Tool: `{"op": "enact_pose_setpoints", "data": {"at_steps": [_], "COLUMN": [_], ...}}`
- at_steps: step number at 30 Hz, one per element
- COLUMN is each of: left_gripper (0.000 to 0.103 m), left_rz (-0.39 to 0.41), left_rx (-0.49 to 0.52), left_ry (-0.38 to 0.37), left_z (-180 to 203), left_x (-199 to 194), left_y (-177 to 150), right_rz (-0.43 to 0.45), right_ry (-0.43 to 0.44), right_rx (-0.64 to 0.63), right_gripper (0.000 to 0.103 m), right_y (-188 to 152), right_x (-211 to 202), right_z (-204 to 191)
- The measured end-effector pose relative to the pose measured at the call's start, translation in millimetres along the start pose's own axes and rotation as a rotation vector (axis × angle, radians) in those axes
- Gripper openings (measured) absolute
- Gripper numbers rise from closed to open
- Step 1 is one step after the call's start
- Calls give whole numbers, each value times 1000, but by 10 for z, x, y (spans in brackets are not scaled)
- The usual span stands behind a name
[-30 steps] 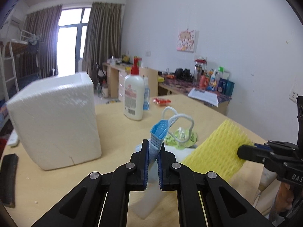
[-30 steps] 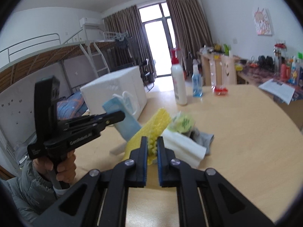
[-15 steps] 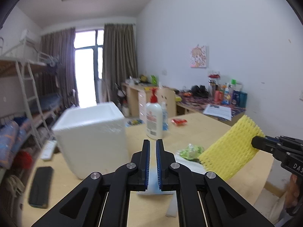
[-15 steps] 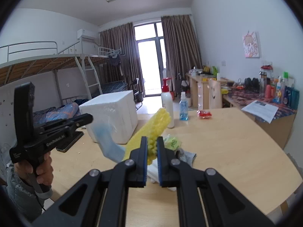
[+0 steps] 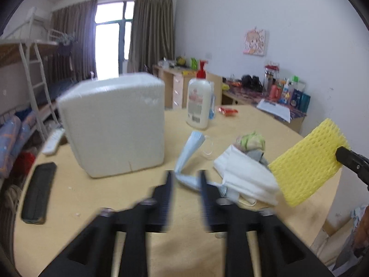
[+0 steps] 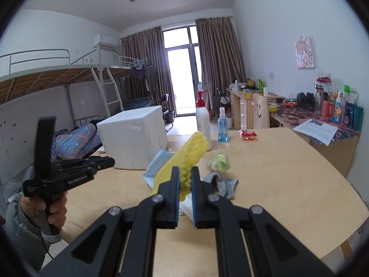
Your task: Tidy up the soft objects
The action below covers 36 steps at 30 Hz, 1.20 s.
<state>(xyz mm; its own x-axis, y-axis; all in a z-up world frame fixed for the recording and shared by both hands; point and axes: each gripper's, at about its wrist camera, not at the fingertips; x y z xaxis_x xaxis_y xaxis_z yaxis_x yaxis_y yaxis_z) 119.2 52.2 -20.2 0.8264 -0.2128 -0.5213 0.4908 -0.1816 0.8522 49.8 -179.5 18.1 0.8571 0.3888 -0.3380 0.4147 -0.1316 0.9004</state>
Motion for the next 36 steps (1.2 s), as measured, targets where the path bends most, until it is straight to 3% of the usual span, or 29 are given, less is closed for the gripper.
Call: {"op": "enact_pose_setpoints", "data": {"at_steps": [2, 13, 19, 27, 32, 36], "left_gripper": [80, 79, 57, 15, 9, 7], "left_rz": [-33, -213, -255, -328, -321, -248], "left_rx": [-11, 6, -26, -51, -53, -51], "left_ry": [-9, -21, -42, -49, -42, -22], "left_z": [-10, 24, -38, -106, -121, -116], "left_x": [125, 891, 1109, 1298, 1281, 1084], "left_y": [1, 168, 187, 124, 137, 248], "right_rz": [-11, -53, -69, -90, -94, -91], "right_ry": [-2, 0, -6, 4, 0, -12], "right_rx": [7, 36, 44, 50, 51, 48], "right_gripper": [11, 11, 11, 11, 11, 11], "right_y": [-22, -111, -100, -107, -102, -85], "right_x": [32, 177, 245, 336, 341, 326], "right_z": [34, 174, 248, 271, 262, 255]}}
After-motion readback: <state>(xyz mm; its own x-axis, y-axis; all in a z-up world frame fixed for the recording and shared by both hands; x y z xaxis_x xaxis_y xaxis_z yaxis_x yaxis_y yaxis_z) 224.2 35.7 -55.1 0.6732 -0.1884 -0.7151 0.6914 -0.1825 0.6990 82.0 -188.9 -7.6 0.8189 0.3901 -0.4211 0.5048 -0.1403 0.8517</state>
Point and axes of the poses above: each gripper's, at about its wrist camera, not at the fingertips, and x roughly the way its jaws point, z to its right, y to its top, and after that the axes turned 7 degrees about x, right-handed
